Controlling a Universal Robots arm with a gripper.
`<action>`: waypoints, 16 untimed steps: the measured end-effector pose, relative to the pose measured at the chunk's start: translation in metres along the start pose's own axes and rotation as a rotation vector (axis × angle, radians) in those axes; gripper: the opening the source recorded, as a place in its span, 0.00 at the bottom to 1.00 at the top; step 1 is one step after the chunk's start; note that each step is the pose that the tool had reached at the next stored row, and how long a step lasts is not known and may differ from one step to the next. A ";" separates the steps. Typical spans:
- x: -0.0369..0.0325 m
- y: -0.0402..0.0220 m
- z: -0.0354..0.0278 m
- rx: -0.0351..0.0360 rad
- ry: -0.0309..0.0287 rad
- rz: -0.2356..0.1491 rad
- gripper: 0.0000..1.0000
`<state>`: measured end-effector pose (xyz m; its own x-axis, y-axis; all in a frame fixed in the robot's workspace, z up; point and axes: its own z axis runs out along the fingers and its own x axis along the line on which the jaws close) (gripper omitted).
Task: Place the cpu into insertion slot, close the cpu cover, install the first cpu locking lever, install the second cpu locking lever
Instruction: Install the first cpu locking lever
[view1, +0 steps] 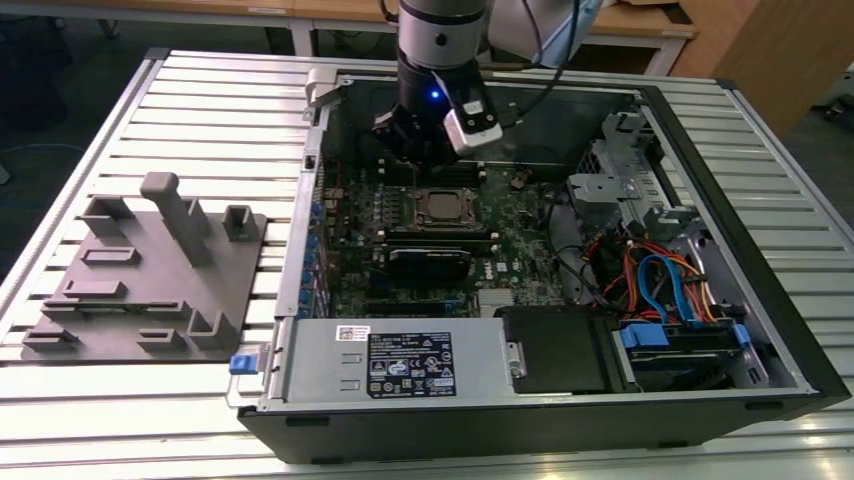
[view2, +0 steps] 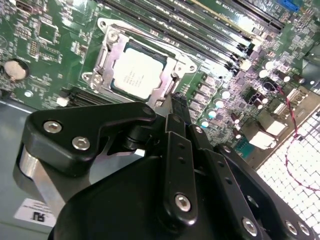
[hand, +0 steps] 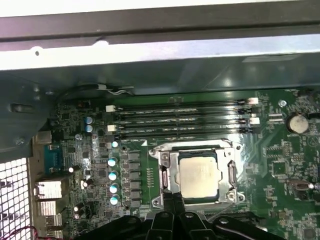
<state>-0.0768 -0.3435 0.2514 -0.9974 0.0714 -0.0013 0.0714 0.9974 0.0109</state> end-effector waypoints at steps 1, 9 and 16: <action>0.0029 0.0000 0.0004 -0.0002 -0.0004 0.000 0.10; 0.0190 0.0036 0.0018 -0.0004 -0.0015 0.000 0.10; 0.0222 0.0203 0.0020 -0.0005 -0.0016 -0.001 0.10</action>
<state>-0.0975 -0.3216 0.2496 -0.9975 0.0708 -0.0029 0.0707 0.9974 0.0114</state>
